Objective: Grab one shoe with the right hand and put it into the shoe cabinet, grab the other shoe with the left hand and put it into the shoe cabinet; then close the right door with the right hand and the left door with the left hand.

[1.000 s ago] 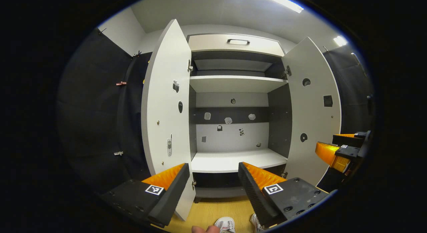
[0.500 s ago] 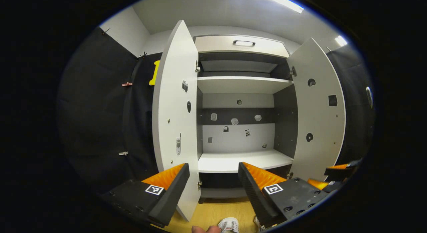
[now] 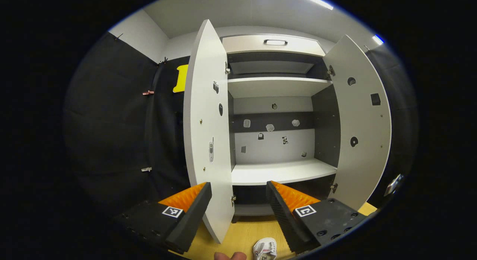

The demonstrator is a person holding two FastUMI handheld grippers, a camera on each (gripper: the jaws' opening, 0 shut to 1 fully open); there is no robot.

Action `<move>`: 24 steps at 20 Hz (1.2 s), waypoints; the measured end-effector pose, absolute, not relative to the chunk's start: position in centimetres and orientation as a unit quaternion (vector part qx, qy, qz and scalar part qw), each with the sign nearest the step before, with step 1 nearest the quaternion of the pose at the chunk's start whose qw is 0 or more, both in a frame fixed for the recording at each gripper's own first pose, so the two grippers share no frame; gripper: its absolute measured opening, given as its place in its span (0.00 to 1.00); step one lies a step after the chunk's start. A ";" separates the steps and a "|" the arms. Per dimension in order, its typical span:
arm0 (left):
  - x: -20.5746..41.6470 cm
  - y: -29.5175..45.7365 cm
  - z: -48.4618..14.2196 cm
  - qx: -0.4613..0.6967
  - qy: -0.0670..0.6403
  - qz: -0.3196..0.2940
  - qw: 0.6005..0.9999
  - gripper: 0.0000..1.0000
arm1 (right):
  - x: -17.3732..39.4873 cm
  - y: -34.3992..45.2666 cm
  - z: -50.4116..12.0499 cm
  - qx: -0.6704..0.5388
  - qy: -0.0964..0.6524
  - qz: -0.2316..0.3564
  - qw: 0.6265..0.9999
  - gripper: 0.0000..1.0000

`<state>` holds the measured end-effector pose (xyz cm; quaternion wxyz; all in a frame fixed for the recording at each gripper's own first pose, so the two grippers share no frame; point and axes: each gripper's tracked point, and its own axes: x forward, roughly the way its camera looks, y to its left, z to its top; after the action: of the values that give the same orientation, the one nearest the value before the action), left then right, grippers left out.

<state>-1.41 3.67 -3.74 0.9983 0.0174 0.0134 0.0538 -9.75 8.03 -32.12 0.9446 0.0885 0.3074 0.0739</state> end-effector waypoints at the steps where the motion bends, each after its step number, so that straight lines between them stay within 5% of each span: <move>1: -1.6 3.7 -4.3 0.018 0.019 0.055 0.998 0.93 | -10.0 8.3 -33.9 0.084 0.319 0.077 0.941 0.98; 6: -2.2 3.7 -6.8 0.017 0.043 0.054 0.997 0.93 | -11.0 9.0 -41.0 0.085 0.371 0.072 0.922 0.94; 10: -2.4 4.4 -8.1 0.017 0.054 0.063 0.996 0.93 | -9.5 8.6 -45.7 0.070 0.391 0.047 0.916 0.77; 12: -2.4 4.8 -8.4 0.014 0.056 0.067 0.996 0.93 | -8.2 8.4 -47.3 0.057 0.384 0.030 0.921 0.63; 14: -2.2 5.2 -8.5 0.016 0.058 0.070 0.996 0.93 | -6.6 8.2 -48.7 0.053 0.373 0.007 0.926 0.31; 15: -2.1 5.3 -8.5 0.018 0.057 0.072 0.996 0.93 | -5.9 8.4 -48.8 0.059 0.365 0.001 0.929 0.25; 19: -1.7 5.9 -8.1 0.027 0.048 0.077 0.996 0.93 | -3.1 8.4 -49.5 0.048 0.324 -0.013 0.945 0.24; 21: -1.4 6.1 -7.9 0.032 0.047 0.077 0.995 0.93 | -3.4 8.6 -49.2 0.045 0.326 0.000 0.944 0.12; 24: -1.1 6.3 -7.6 0.039 0.043 0.076 0.995 0.93 | -3.4 8.5 -48.9 0.066 0.347 0.018 0.935 0.07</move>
<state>-1.09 6.33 -7.63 0.9954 0.0394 0.0427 0.0759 -3.35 8.54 -48.88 0.9355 0.0664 0.3466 0.0180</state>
